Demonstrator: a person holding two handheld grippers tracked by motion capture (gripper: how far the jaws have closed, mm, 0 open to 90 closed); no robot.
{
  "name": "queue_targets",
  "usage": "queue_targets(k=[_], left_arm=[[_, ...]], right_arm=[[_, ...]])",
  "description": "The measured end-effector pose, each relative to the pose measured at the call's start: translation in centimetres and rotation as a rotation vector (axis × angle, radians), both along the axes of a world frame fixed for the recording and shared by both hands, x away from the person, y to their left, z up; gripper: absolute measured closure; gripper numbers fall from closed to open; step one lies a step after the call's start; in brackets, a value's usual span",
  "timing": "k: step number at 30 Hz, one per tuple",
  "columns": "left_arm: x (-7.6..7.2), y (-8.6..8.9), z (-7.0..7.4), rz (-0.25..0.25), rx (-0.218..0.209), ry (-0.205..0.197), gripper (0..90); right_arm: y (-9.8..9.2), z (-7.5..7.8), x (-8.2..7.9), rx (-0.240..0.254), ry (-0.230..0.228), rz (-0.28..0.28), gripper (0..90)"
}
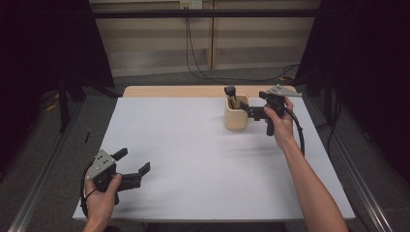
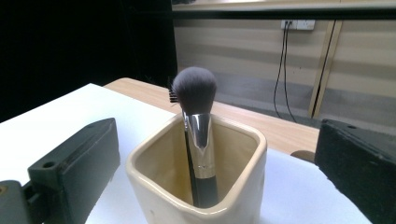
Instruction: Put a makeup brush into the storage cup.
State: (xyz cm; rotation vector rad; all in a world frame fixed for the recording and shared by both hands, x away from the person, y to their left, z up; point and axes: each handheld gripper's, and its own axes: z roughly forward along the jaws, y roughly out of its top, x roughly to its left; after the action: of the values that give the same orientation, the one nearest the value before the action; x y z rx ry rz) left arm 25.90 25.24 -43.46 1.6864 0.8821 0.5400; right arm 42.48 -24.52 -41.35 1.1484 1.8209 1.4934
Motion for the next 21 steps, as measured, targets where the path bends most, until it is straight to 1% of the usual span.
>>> queue_targets(k=[2,5,7,9,10,12,16,20,21], left_arm=[[0.0,-0.1,0.0,-0.004,-0.003,-0.002,2.4],[0.0,-0.1,0.1,-0.01,0.004,-0.009,2.4],[0.0,0.1,0.2,-0.006,0.004,-0.012,2.4],[-0.2,0.3,0.3,-0.001,-0.006,-0.016,2.4],[-0.2,0.5,0.3,0.004,-0.01,-0.02,2.4],[-0.3,0.9,0.2,0.016,-0.012,-0.02,2.4],[-0.5,1.1,0.3,0.017,-0.015,-0.022,2.4],[-0.6,1.3,0.3,0.024,-0.016,-0.022,2.4],[-0.6,1.4,0.2,0.025,-0.012,-0.021,2.4]], right_arm=[[0.0,0.0,-0.3,-0.005,-0.002,0.004,0.0],[-0.1,-0.2,-0.6,-0.015,-0.001,0.009,0.0],[-0.4,-0.2,-0.7,0.006,0.004,0.009,0.0],[-0.5,-0.1,-0.9,0.024,0.0,0.016,0.0],[-0.6,-0.1,-1.1,0.017,-0.009,0.012,0.0],[-0.5,-0.1,-1.4,0.0,-0.012,0.002,0.0],[-0.5,0.0,-2.0,-0.013,-0.013,-0.002,0.1],[-0.7,0.4,-2.5,-0.008,-0.016,-0.003,0.2],[-0.8,0.5,-2.6,-0.015,-0.019,-0.004,0.3]])
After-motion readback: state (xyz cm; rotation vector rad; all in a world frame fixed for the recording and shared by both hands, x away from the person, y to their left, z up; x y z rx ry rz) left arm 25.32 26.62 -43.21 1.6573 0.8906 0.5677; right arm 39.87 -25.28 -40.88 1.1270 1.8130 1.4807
